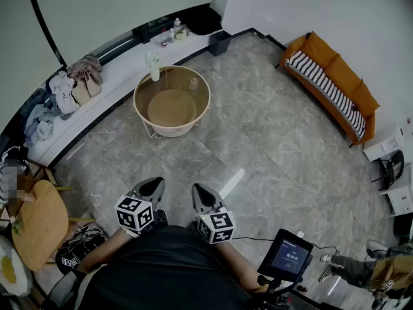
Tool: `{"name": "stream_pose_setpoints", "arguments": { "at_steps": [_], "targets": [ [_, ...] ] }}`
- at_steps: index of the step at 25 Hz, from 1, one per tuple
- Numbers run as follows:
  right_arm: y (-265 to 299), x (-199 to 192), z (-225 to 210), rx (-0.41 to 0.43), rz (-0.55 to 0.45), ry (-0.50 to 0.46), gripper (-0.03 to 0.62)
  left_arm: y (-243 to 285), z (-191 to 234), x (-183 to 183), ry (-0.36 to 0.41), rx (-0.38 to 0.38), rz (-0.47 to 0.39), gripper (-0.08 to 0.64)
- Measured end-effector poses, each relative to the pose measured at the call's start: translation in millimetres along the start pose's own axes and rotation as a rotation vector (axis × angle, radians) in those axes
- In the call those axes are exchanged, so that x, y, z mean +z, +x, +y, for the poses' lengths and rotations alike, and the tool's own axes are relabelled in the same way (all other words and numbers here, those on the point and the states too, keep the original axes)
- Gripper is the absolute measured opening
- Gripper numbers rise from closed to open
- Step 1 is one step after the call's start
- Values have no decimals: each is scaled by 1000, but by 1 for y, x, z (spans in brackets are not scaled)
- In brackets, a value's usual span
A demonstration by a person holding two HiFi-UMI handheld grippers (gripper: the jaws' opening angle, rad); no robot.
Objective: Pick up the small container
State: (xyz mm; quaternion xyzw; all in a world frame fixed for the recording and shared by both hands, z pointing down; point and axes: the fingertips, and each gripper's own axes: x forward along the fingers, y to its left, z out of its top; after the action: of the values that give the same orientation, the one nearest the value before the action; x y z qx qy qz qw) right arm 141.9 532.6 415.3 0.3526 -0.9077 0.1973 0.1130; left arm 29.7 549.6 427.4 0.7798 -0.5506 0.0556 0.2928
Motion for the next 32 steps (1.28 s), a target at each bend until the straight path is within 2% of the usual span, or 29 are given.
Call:
{"name": "stream_pose_setpoints", "arguments": {
  "at_steps": [7,14,20,26,32],
  "targets": [
    [33,5,14,-36,8,10,6,-3,38,11,-6,-23,5,26],
    [58,0,28,-75,-10,86,7,-4,70,15,-14,-62,26,26],
    [75,-11,32,-93,34,114,6,3,87,9,-32,-84,67,26],
    [105,-14,15,-80,63,145,6,29,101,10,-46,-86,95,26],
    [150,7,-21,-29,68,168,6,71,124,39,-47,-35,82,26]
  ]
}}
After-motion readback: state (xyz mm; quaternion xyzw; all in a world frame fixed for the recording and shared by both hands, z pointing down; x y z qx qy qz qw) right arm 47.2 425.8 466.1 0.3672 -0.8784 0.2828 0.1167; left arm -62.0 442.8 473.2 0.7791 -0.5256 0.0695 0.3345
